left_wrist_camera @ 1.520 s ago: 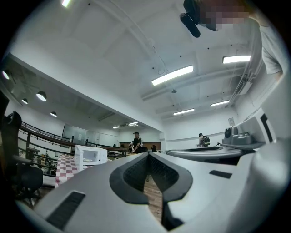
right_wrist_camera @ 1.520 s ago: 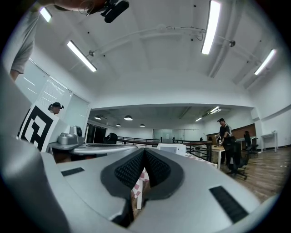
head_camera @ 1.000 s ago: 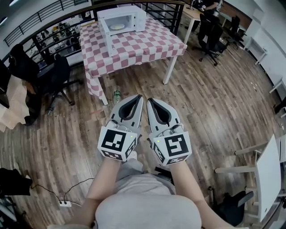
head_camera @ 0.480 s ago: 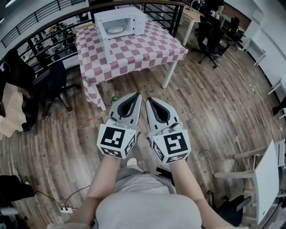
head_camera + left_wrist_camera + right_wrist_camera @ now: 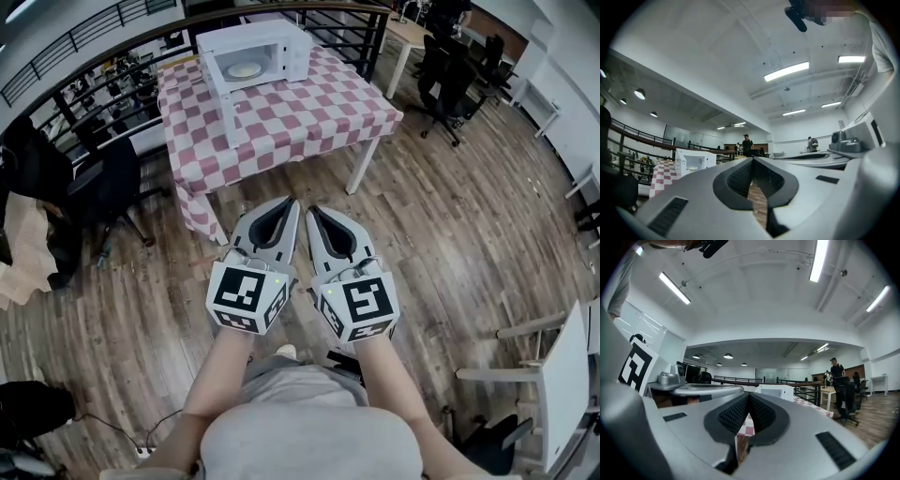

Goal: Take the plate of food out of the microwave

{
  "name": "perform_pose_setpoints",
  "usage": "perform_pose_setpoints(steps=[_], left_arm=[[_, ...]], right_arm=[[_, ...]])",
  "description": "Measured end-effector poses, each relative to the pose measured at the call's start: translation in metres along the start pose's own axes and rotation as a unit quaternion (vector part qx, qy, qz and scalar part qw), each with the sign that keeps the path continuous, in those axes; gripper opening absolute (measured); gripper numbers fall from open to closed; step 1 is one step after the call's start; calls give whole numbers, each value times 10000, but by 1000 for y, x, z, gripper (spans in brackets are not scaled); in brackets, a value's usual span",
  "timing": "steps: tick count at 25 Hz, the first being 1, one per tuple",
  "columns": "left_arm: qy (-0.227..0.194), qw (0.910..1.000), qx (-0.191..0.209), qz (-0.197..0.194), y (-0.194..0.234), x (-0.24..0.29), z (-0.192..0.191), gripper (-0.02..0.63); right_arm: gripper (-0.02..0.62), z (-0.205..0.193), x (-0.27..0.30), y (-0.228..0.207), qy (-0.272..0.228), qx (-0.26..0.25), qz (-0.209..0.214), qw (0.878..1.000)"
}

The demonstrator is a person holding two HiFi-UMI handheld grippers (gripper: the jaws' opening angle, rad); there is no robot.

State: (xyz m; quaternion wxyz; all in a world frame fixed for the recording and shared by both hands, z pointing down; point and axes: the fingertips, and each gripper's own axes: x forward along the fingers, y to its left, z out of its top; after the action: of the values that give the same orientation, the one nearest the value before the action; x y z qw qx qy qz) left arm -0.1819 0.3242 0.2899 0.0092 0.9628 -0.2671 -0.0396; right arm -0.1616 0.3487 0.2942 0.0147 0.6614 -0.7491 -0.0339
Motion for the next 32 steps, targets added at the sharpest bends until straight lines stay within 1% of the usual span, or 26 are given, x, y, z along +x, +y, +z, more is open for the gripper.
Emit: perform_pose_setpoints(steps=[5, 15, 23, 32], left_arm=[[82, 9999, -50, -66, 11, 10, -7, 3], [41, 9998, -173, -55, 31, 29, -15, 3], [-42, 9999, -158, 0, 43, 58, -9, 3], [26, 9998, -139, 168, 57, 95, -18, 3]], right_arm=[[25, -6, 20, -5, 69, 34, -32, 10000], [25, -18, 44, -16, 115, 113, -98, 9998], [25, -15, 63, -39, 69, 77, -67, 9999], [25, -26, 91, -70, 85, 159, 86, 9998]])
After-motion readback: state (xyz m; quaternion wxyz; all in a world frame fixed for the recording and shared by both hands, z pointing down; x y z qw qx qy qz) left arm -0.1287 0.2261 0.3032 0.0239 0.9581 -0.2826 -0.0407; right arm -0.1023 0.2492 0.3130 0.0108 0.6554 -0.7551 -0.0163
